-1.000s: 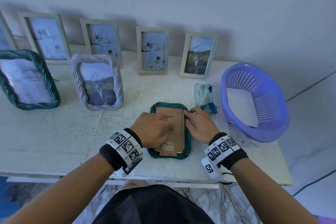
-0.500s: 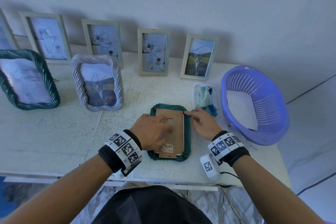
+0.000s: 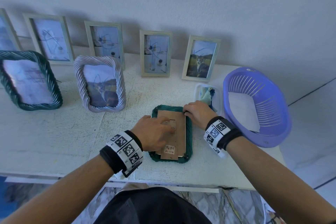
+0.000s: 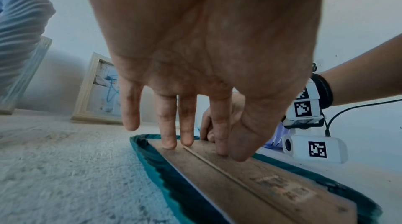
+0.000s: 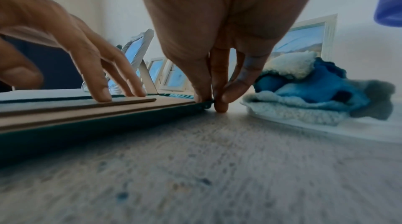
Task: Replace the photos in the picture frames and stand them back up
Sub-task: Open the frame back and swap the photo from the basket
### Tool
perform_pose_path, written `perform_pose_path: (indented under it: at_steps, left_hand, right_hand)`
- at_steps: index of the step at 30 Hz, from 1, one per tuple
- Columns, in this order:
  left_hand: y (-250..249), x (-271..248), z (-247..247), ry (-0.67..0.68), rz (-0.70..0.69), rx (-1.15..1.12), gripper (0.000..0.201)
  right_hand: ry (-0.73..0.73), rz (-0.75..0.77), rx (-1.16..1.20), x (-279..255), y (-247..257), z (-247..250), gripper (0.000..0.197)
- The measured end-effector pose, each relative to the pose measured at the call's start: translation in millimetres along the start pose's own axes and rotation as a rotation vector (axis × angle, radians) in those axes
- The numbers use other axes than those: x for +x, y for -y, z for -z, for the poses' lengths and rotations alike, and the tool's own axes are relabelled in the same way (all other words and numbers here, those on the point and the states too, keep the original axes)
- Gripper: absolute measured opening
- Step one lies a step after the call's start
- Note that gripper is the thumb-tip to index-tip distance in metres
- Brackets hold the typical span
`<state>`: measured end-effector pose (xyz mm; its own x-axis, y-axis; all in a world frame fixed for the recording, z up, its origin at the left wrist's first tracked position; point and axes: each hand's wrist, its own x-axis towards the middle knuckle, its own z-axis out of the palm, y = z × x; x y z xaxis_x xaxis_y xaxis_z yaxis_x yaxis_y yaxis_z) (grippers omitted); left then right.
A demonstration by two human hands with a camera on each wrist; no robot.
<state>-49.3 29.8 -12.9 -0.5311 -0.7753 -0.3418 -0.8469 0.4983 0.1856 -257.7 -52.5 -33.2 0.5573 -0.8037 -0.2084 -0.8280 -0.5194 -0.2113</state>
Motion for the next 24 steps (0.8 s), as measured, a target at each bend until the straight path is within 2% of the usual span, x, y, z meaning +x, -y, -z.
perform_pose_path:
  at_steps: [11,14,17,20,22,24]
  left_hand:
    - [5,1,-2,-0.013,-0.032,-0.008,0.049]
    - [10,0,-3,-0.013,-0.048,-0.006,0.049]
    - [21,1,-2,-0.009,-0.048,-0.183,0.048]
    - [34,1,-3,-0.162,0.06,-0.392,0.053]
    - [41,3,-4,-0.286,0.218,-0.373,0.038]
    - [45,7,-6,-0.301,0.326,-0.344,0.033]
  right_hand:
    - [-0.045,-0.062,0.084,2,-1,-5,0.019]
    - [-0.064,-0.091,0.116,-4,5,-7,0.025]
    - [-0.093,-0.128,0.149,-20,17,-13,0.037]
    - [-0.052,-0.16,0.144,-35,28,-20,0.053]
    - [0.0,-0.212,0.139,-39,32,-23,0.06]
    - [0.025,-0.253,0.139,-41,36,-23,0.061]
